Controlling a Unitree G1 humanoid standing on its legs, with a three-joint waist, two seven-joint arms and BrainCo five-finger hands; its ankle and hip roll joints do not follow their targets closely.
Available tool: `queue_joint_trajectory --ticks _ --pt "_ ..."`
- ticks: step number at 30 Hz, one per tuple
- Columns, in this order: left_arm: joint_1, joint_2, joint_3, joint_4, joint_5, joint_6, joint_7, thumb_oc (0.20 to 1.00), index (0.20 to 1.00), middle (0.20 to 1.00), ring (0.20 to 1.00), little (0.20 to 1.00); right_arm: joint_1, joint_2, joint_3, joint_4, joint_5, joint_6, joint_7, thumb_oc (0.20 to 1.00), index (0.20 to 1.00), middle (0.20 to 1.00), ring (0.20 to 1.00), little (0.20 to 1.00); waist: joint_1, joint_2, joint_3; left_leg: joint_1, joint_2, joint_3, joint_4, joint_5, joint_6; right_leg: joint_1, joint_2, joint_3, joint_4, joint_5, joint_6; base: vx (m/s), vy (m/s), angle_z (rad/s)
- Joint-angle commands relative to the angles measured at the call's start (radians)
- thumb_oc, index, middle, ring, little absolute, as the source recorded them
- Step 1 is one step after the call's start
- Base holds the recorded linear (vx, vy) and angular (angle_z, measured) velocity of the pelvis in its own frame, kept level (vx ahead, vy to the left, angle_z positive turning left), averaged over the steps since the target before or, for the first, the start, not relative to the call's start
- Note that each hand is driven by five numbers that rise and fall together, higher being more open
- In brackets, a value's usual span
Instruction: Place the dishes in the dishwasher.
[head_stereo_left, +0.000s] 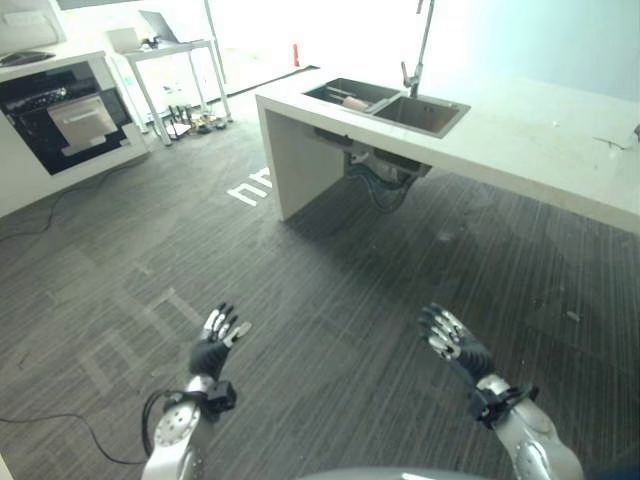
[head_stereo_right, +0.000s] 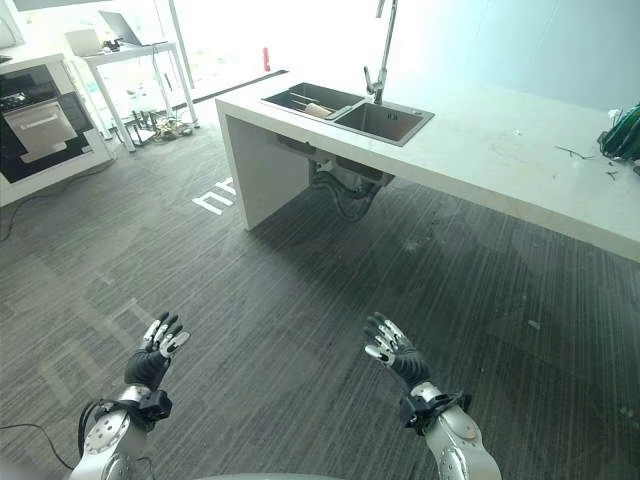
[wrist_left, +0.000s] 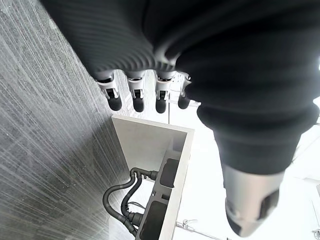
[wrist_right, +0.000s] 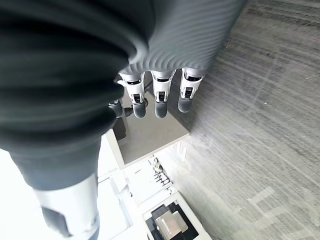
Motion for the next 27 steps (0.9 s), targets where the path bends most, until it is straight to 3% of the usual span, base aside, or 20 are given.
queue_joint_trajectory --ticks 1,27 --pt "-0.089 0.039 -0.021 -0.044 0.000 -0.080 -0.004 1.000 1.000 1.000 1.000 1.000 -0.089 -0.024 -0.016 -0.088 -0.005 -0.070 0.001 1.000 1.000 1.000 1.000 1.000 -0.004 0.025 0.018 0.037 -0.019 0.072 0.006 -0.100 0.008 -0.017 0.004 -0.028 0.036 -0.039 0.049 0.00 0.000 0.00" --pt "-0.069 0.039 -0.017 -0.093 -0.017 -0.048 -0.006 1.000 1.000 1.000 1.000 1.000 -0.069 -0.035 -0.019 -0.133 -0.022 -0.079 -0.007 1.000 1.000 1.000 1.000 1.000 -0.011 0.029 0.020 0.040 -0.014 0.072 0.006 -0.099 0.006 -0.011 0.019 -0.017 0.028 -0.044 0.040 0.00 -0.016 0.00"
